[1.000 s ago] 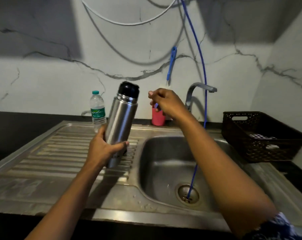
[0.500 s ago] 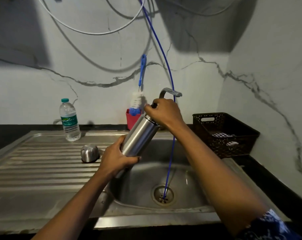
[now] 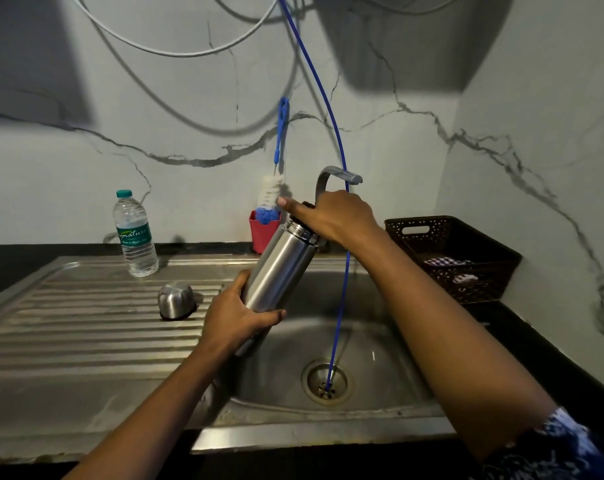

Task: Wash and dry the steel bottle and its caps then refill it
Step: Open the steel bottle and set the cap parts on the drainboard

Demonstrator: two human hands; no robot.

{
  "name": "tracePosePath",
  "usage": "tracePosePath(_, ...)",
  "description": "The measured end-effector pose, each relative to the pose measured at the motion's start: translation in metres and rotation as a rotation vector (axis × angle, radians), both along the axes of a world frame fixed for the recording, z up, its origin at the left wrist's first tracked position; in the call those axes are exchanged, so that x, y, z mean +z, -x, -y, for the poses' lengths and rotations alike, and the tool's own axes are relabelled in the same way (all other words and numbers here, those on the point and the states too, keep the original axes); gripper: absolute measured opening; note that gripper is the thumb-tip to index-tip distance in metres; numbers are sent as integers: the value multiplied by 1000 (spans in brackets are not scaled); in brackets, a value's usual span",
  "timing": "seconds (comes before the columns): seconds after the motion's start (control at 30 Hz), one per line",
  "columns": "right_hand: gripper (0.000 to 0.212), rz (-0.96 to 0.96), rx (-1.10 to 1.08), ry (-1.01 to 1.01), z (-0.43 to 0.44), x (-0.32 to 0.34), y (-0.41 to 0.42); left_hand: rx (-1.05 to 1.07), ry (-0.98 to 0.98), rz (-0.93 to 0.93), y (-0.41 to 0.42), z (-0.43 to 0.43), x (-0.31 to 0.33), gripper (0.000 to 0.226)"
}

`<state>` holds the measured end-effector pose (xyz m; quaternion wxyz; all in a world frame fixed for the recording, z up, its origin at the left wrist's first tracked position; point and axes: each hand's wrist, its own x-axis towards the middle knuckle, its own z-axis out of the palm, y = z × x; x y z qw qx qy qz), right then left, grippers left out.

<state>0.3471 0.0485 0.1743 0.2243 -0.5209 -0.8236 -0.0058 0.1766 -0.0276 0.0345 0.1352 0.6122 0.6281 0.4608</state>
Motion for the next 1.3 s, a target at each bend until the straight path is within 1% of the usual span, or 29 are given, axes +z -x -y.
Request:
tracePosePath(0.07,60,-31,74,76,-4,2,-1,9,-5,-13,4,0,0,84)
tracePosePath(0.13,45,-107,275,252,-8,6,-10,-1,9,-17,9,0,1,84)
tracePosePath(0.17,37,-109,383,334,-9,9,-16,-12,11,-11,12,0,1,84)
tracePosePath(0.2,35,-93,470,398,-11,12,-22,-19,14,-12,14,1,1,84)
tracePosePath(0.3,46,64,598,501,-19,23,-32,-18,34,-40,16,1,1,91)
tracePosePath(0.37,58,111,637,534,-17,32,-34,-45,48,-2,14,1,1,90)
tracePosePath(0.43,76,63,622,591,-15,39,-35,-59,42,39,13,0,0,83)
tracePosePath(0.47,78,-12,569,621,-9,40,-35,-60,37,43,13,0,0,83)
tracePosePath(0.5,71,-88,477,626,-4,40,-31,-55,34,35,13,0,-1,84)
tracePosePath(0.53,59,-145,363,600,1,37,-24,-45,33,17,13,0,-1,86)
tracePosePath(0.57,59,-152,249,528,3,33,-15,-35,31,-3,13,0,-1,87)
tracePosePath(0.6,65,-130,162,444,5,28,-7,-29,31,-19,12,0,-1,88)
tracePosePath(0.63,63,-90,119,366,4,23,-1,-28,30,-27,12,1,0,89)
tracePosePath(0.7,49,-47,141,249,1,13,6,-35,29,-20,12,2,0,90)
tracePosePath(0.73,42,-55,176,259,-1,12,6,-38,30,-17,13,2,1,91)
tracePosePath(0.83,29,-72,331,400,-2,17,-4,-34,36,-18,17,2,0,87)
tracePosePath(0.9,31,-24,434,460,-7,18,-12,-29,36,-30,19,2,1,87)
tracePosePath(1.0,32,14,573,499,-13,20,-24,-34,36,-43,18,2,1,100)
tracePosePath(1.07,39,6,663,493,-15,23,-29,-56,44,-11,18,1,-1,103)
tracePosePath(1.13,48,-4,733,494,-16,24,-31,-80,52,25,17,2,-2,101)
tracePosePath(1.2,61,-36,728,571,-16,26,-34,-82,54,30,16,2,-1,94)
tracePosePath(1.23,69,-72,680,603,-14,28,-35,-79,53,29,15,3,-1,92)
tracePosePath(1.27,70,-126,585,599,-11,29,-33,-78,51,30,14,3,0,91)
tracePosePath(1.3,63,-184,462,563,-6,31,-30,-75,52,31,14,3,0,92)
